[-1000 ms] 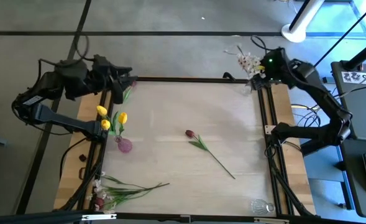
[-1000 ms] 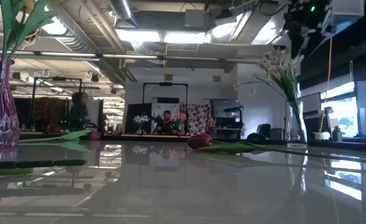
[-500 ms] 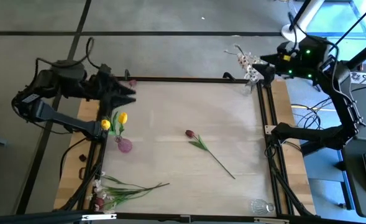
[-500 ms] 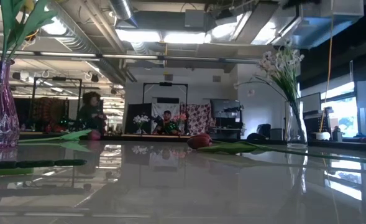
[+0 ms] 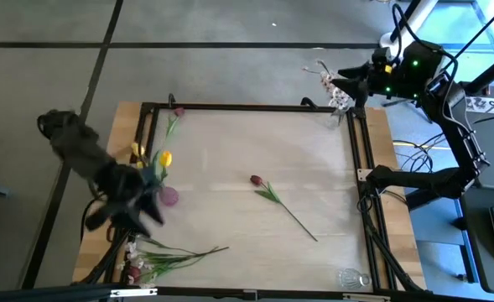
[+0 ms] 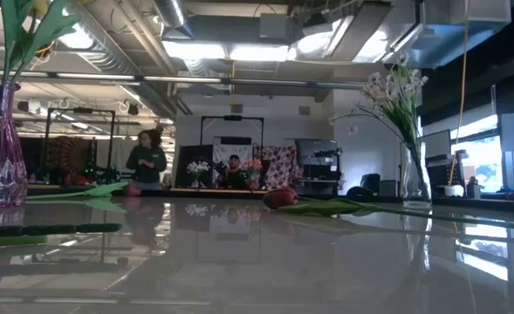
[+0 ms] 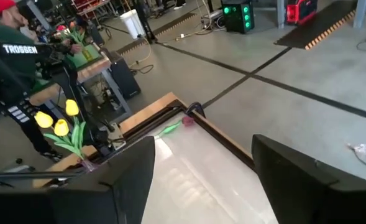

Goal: Sort flowers into vase by color
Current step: Put the white flowers into the top transparent flower vase

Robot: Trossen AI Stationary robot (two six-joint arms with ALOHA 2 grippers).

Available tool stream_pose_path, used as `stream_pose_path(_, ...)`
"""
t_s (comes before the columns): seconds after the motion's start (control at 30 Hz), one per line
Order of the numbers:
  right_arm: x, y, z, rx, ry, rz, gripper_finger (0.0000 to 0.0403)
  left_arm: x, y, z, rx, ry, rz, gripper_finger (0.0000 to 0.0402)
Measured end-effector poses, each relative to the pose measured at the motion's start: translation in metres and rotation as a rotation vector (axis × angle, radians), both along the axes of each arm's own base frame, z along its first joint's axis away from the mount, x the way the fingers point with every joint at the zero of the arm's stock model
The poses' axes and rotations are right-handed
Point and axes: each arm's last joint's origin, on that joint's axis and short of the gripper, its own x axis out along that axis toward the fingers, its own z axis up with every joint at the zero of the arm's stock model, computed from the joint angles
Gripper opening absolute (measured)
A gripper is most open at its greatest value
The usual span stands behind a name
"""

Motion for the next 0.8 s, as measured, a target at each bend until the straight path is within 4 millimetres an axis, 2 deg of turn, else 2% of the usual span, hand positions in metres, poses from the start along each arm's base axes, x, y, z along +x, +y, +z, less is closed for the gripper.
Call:
stream_pose_path(0.17,0.004,0.005,0.0,0.038,-0.015,0.027,0.0264,-0.008,-0.036,-0.028,-0.021,0.377,0.012,0.0231)
stream_pose_path(0.37,0.017,0.02,0.0,-0.014,0.009,0.133,0.0264,-0.014,-0.074,-0.066,0.088,0.728,0.117,0.0231)
stream_pose_path(0.57,0.03,0.043,-0.001,-0.077,0.04,0.271,0.0264,-0.006,-0.102,-0.101,0.23,0.924,0.222,0.0231)
stream_pose_path(0.7,0.032,0.065,-0.005,-0.052,0.077,0.405,0.0264,0.004,-0.118,-0.122,0.312,1.007,0.22,0.0231)
stream_pose_path(0.8,0.031,0.082,-0.012,0.019,0.147,0.502,0.0264,0.011,-0.129,-0.146,0.348,1.111,0.184,0.0231)
